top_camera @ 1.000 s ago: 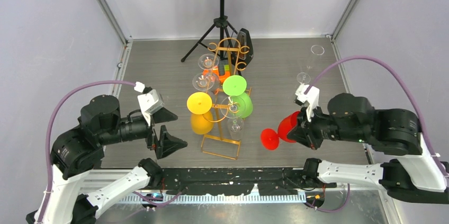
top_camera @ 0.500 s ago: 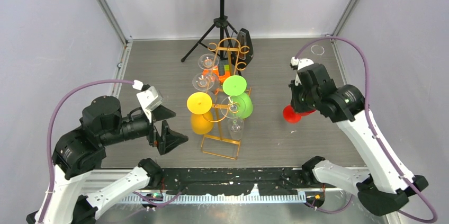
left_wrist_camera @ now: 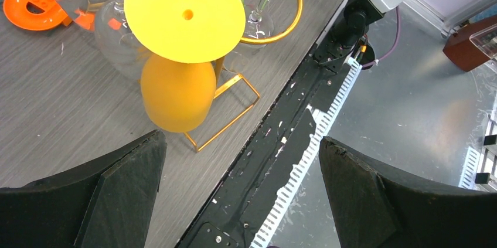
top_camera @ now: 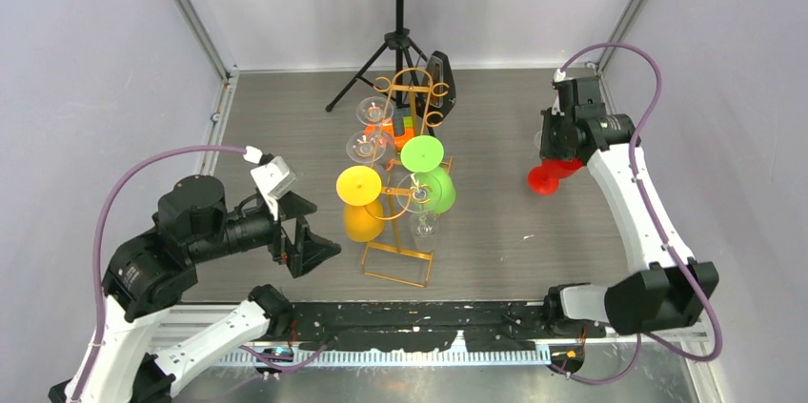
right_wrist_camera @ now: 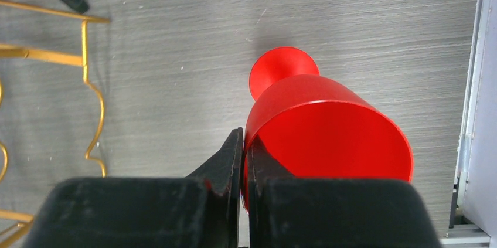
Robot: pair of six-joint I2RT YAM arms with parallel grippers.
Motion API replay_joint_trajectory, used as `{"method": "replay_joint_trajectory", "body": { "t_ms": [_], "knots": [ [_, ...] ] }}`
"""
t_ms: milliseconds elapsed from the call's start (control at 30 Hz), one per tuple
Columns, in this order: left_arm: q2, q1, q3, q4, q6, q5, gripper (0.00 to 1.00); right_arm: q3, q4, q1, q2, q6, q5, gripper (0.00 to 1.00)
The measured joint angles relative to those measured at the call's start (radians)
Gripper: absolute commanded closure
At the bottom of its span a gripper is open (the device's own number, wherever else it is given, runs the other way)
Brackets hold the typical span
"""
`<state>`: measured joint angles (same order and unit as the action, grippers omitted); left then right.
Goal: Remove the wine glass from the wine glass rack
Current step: Place the wine glass at the center of the board.
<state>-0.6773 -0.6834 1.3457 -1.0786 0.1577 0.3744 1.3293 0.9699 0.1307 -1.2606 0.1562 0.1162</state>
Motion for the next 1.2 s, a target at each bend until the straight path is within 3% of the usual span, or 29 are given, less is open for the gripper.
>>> {"method": "replay_joint_trajectory", "body": {
  "t_ms": [400, 967, 1200],
  "knots": [
    [-0.015, 0.0, -0.019, 0.013, 0.023, -0.02, 0.01, 0.021, -0.113, -0.225, -0.233, 0.002, -0.058, 0.95],
    [-0.061, 0.0, -0.043, 0.028, 0.022, -0.055, 0.0, 0.254, -0.13, -0.278, -0.473, 0.008, -0.047, 0.94],
    [-0.067, 0.0, -0.04, 0.027, 0.02, -0.069, 0.0, 0.277, -0.127, -0.283, -0.524, 0.007, -0.045, 0.94]
  ]
}}
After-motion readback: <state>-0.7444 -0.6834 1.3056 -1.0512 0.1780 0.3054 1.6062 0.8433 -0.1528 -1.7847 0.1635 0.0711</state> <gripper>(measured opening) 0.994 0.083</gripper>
